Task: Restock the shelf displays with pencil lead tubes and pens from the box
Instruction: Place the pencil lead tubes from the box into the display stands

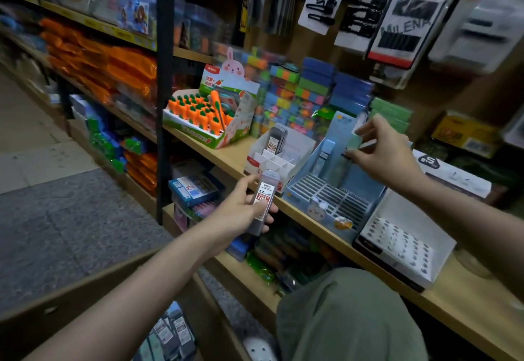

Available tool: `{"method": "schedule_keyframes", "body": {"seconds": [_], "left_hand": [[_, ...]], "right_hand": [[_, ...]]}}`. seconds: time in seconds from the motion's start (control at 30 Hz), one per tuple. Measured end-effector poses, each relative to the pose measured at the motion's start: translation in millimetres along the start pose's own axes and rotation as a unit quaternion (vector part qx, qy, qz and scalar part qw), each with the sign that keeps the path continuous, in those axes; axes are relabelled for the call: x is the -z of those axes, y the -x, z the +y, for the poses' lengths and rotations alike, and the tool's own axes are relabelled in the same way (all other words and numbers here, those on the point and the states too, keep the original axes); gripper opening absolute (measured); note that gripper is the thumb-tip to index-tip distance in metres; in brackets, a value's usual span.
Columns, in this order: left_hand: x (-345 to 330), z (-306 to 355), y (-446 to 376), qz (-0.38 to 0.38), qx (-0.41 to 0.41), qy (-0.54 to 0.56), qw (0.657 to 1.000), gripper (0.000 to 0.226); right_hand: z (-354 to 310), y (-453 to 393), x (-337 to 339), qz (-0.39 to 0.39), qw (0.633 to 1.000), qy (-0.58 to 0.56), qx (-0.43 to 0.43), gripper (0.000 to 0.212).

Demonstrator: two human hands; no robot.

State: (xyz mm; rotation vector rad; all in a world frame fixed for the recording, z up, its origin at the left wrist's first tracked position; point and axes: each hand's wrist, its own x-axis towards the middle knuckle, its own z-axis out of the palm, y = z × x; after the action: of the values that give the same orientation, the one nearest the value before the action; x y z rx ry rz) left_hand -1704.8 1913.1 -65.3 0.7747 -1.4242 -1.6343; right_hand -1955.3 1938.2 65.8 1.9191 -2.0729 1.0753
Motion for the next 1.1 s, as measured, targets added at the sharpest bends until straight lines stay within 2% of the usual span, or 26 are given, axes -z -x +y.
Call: {"method": "schedule_keyframes", "body": {"seconds": [0.1, 0.3, 0.63, 0.83, 1.0, 1.1], "left_hand": [[-5.8, -5.2, -4.9, -0.003, 0.018, -0.008, 1.000, 0.030], [-10.9, -17.5, -11.1, 0.015, 0.036, 0.022, 0.999, 0.021], [-9.1, -23.3, -12.5, 0.021, 0.042, 0.019, 0.999, 0.019], [-7.7, -21.6, -6.7, 0.029, 0.054, 0.014, 0.998, 0.024], [-9.4, -21.4, -4.3, 0.027, 0.054, 0.006, 0.998, 0.026], [-10.4, -22.6, -2.9, 0.027, 0.052, 0.003, 0.998, 0.026]], "right_hand": [[14.4, -5.2, 2.8, 0.000, 0.997, 0.078, 0.015, 0.035], [32.2, -6.7, -5.2, -0.027, 0.988, 0.151, -0.023, 0.036], [39.0, -9.7, -15.3, -0.037, 0.983, 0.165, -0.067, 0.033], [42.6, -2.2, -21.2, 0.000, 0.986, 0.145, -0.077, 0.026], [41.5, 0.0, -14.4, -0.005, 0.972, 0.233, -0.031, 0.037], [39.3, 4.4, -12.7, -0.046, 0.958, 0.275, -0.059, 0.040]]}}
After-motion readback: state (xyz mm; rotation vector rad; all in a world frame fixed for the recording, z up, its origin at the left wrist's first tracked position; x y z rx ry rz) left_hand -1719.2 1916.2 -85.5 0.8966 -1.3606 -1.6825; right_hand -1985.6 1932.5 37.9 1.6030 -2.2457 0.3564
